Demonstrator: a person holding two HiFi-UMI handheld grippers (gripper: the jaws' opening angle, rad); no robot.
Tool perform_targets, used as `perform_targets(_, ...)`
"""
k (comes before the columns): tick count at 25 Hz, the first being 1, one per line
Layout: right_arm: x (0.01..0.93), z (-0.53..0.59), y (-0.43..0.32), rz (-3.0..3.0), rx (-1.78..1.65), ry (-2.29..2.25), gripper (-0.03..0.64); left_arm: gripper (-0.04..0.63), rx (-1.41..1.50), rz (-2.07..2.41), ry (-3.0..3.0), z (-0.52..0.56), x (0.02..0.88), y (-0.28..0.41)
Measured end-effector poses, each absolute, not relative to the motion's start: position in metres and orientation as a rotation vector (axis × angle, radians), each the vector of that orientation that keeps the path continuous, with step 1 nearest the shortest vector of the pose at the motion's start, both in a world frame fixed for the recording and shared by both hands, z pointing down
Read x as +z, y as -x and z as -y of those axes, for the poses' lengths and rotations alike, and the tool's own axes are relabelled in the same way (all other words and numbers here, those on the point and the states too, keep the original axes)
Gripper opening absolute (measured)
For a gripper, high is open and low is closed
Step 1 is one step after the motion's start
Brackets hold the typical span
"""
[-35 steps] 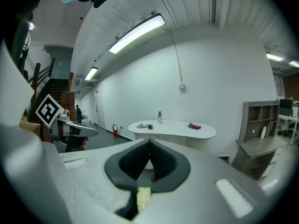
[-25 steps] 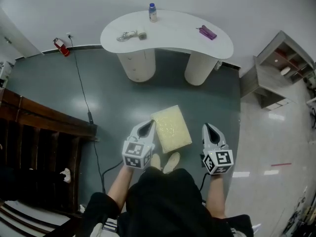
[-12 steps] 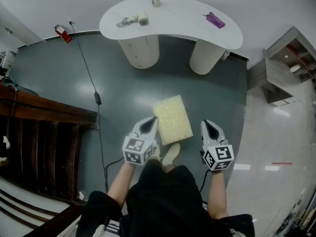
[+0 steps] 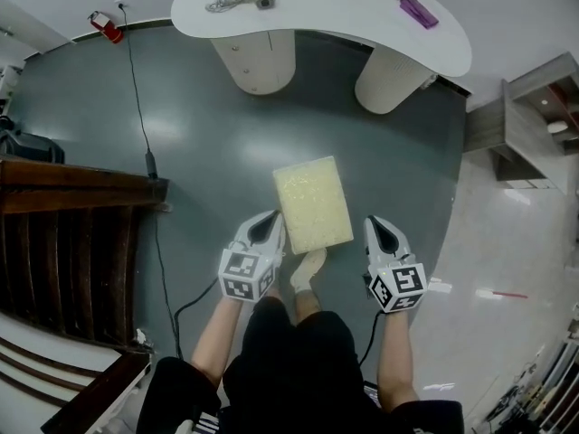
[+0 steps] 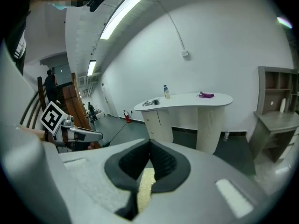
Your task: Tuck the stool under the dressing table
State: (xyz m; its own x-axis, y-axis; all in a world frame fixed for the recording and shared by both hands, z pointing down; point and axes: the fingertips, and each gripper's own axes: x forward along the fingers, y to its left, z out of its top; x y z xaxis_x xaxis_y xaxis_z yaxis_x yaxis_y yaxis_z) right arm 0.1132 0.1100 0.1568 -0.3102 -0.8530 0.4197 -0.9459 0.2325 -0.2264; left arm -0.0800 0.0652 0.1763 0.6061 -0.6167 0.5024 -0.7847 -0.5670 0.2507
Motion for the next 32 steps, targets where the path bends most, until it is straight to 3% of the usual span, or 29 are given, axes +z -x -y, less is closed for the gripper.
perform_targets(32,0.461,-0.022,-0.109,2.100,0.969,-1.609,0.002,0.006,0.659,0.940,-2.103,-0.012,0.489,0.075)
